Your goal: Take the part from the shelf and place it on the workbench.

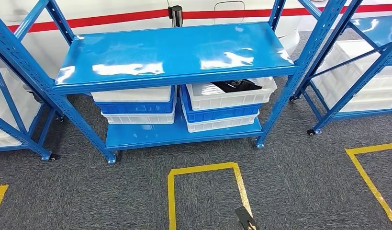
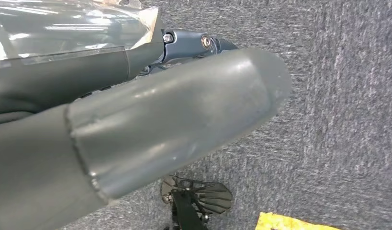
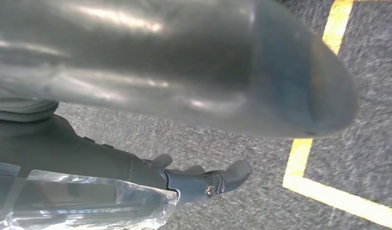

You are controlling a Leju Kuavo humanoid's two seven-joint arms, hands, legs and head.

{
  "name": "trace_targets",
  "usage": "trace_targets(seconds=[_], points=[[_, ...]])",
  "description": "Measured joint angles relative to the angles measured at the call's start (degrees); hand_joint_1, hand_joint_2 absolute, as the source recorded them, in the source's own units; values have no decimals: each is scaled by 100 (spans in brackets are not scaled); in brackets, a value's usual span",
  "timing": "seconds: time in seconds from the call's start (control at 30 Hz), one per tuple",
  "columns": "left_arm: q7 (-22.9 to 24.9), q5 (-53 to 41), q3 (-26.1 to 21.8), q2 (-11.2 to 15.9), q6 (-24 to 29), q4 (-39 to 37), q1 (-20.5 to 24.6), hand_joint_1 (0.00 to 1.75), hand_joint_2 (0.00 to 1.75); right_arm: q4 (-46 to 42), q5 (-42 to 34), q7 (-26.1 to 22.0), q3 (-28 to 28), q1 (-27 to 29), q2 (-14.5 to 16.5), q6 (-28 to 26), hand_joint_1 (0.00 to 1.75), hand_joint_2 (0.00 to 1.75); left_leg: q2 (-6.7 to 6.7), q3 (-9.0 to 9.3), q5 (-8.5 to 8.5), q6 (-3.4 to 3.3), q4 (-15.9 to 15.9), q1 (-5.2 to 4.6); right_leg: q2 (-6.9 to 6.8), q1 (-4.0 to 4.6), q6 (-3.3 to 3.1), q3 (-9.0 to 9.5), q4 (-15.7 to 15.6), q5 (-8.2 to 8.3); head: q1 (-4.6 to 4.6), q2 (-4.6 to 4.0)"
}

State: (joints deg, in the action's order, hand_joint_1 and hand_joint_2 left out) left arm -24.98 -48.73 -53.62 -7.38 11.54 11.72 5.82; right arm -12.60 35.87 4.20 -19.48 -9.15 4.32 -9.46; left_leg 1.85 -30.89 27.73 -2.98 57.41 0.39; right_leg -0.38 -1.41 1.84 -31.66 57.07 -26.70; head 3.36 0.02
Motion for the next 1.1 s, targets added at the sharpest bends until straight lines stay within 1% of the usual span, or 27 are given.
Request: trace_targets(seconds=[0.03, 0.07, 0.1, 0.23, 0.27, 0.3, 0.4, 0.43, 0.53, 0.57, 0.67, 0.7, 1.07, 1.1], points=[[30, 9, -5, 4, -5, 0, -2, 0, 87, 0, 2, 31, -1, 0, 3, -22, 0, 0, -5, -1, -5, -53, -2, 6, 1, 5, -2, 2, -1, 3, -1, 0], [55, 15, -14, 3, -8, 0, -3, 0, 131, 0, 2, 57, -2, 0, 4, -45, 0, 0, -7, 2, -17, -65, -11, 11, 2, 18, -5, 2, -1, 2, -1, 0], [69, 16, -21, 2, -8, 0, -4, 0, 175, 0, 1, 77, -4, 0, 5, -65, 0, 0, -7, 5, -20, -60, -21, 18, 4, 29, -7, 1, -1, 2, -1, 0], [99, 16, -37, -1, -18, 0, -4, 0, 175, 1, -10, 116, -10, 4, 12, -94, 0, 0, -7, 15, -44, -19, -54, 33, 5, 57, -64, -5, 2, 0, -2, 0], [101, 16, -43, 0, -20, 0, -5, 0, 175, 1, -13, 117, -11, 4, 12, -94, 0, 0, -7, 15, -48, -2, -58, 36, 5, 62, -75, -8, 4, 0, -2, 0], [102, 16, -49, 0, -21, 0, -5, 0, 175, 1, -14, 118, -12, 4, 12, -95, 0, 0, -7, 15, -51, 29, -64, 40, 5, 67, -81, -10, 5, 0, -2, 0], [103, 16, -58, -1, -25, 0, -5, 0, 175, 1, -14, 121, -13, 5, 12, -95, 0, 131, -6, 16, -53, 153, -74, 56, 5, 80, -87, -16, 9, -1, -2, 0], [105, 16, -59, -1, -32, 0, -6, 0, 175, 1, -14, 123, -13, 6, 12, -92, 0, 175, -6, 17, -54, 178, -74, 60, 5, 82, -87, -18, 9, -1, -2, 0], [151, 27, -22, 5, -96, 1, -18, 0, 175, 0, -49, 128, -13, 25, 8, -52, 0, 175, -7, 20, -55, 207, -75, 59, 4, 85, -88, -19, 10, 0, -2, 0], [185, 61, 31, 14, -122, 3, -35, 0, 131, -1, -90, 127, -9, 45, 5, -29, 0, 175, -7, 21, -52, 213, -74, 56, 4, 85, -88, -19, 10, 0, -2, 0], [324, 305, 314, 54, -195, 16, -117, 0, 0, -13, -294, 114, 18, 150, -9, 44, 0, 44, -6, 23, -46, 223, -74, 41, 3, 80, -87, -18, 10, 0, -2, 0], [378, 414, 421, 69, -221, 28, -148, 0, 0, -21, -375, 107, 35, 194, -16, 68, 0, 0, -6, 22, -46, 223, -73, 35, 3, 76, -87, -18, 9, 0, -2, 0], [999, 1737, 1785, 268, -487, 290, -505, 0, 0, -235, -1323, -32, 477, 649, -115, 324, 0, 0, -6, 17, -35, 215, -72, 13, 3, 52, -86, -19, 8, -1, -2, 0], [1027, 1796, 1848, 276, -501, 303, -522, 0, 0, -247, -1367, -38, 500, 670, -119, 335, 0, 0, -6, 17, -35, 215, -72, 13, 3, 52, -86, -19, 8, -1, -2, 0]])
